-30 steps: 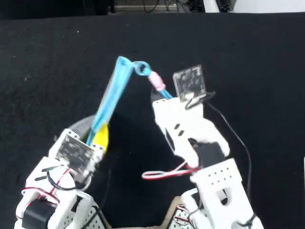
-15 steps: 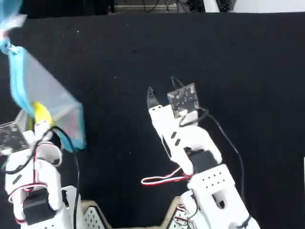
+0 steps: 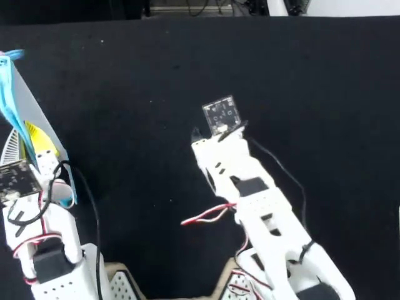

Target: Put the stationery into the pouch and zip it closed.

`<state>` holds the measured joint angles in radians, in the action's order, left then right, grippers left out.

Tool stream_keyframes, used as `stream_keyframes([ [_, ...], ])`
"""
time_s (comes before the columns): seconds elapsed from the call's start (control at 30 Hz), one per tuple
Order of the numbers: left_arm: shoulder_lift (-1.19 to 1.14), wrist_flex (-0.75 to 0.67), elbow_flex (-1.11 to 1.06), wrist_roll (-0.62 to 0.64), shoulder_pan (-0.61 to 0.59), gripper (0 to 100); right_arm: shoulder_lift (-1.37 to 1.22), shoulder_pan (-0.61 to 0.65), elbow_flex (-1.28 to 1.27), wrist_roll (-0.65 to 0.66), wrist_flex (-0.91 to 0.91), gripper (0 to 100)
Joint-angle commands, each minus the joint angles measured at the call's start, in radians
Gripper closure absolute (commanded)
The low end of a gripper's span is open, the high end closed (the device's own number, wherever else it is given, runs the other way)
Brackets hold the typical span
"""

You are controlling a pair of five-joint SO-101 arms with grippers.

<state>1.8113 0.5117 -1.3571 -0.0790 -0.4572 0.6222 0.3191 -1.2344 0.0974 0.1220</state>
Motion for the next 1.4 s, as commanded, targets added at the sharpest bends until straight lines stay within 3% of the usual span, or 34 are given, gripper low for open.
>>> stream_keyframes([
  [0.0,0.005,-0.176,-0.021,-0.075,-0.001,97,-0.039,-0.026,0.061,-0.003,-0.072,95.8],
  [0.03,0.005,-0.216,-0.031,-0.089,-0.001,97,-0.050,-0.026,0.061,-0.003,-0.083,99.2],
  [0.17,0.002,-0.276,-0.050,-0.097,0.044,97,-0.071,-0.026,0.061,-0.003,-0.092,94.3],
  [0.4,-0.068,-0.232,-0.042,-0.098,0.306,97,-0.074,-0.026,0.061,-0.002,-0.092,94.2],
  [0.57,-0.270,-0.258,-0.012,-0.098,0.409,97,-0.074,-0.026,0.061,0.000,-0.092,94.2],
  [0.73,-0.542,-0.431,0.028,-0.098,0.453,97,-0.074,-0.026,0.061,0.005,-0.092,94.1],
  [0.97,-0.853,-0.431,0.183,-0.098,0.553,97,-0.074,-0.026,0.061,0.006,-0.092,93.9],
  [1.17,-0.941,-0.431,0.182,-0.098,0.607,96,-0.074,-0.026,0.061,0.006,-0.092,93.9],
  [1.37,-0.953,-0.431,0.182,-0.094,0.685,78,-0.074,-0.025,0.061,0.006,-0.092,93.9],
])
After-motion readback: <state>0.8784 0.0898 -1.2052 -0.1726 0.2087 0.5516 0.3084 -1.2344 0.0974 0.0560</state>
